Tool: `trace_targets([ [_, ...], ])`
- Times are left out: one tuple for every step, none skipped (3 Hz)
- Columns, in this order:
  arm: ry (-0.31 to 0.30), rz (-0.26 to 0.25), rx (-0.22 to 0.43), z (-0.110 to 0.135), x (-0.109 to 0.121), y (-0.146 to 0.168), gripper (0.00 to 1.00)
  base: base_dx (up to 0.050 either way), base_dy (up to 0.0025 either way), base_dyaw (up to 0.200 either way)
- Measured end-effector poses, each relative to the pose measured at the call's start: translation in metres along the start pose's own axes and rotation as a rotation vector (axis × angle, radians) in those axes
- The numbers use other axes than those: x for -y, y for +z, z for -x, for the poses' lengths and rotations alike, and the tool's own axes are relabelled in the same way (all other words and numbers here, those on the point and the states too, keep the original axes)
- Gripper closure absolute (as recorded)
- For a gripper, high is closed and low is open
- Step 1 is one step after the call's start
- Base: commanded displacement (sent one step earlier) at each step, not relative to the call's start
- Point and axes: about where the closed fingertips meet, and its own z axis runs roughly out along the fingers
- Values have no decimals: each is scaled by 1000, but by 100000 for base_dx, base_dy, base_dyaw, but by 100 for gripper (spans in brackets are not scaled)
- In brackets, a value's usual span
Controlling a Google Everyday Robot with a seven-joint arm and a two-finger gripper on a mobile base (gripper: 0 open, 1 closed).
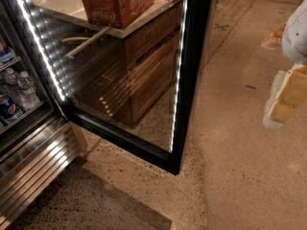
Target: Close right fridge door
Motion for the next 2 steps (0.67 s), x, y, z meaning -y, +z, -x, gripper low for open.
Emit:
trace_targets([
  [0,0,0,0,0,0,0,4901,0,8],
  [0,0,0,0,0,0,0,4902,-1,11],
])
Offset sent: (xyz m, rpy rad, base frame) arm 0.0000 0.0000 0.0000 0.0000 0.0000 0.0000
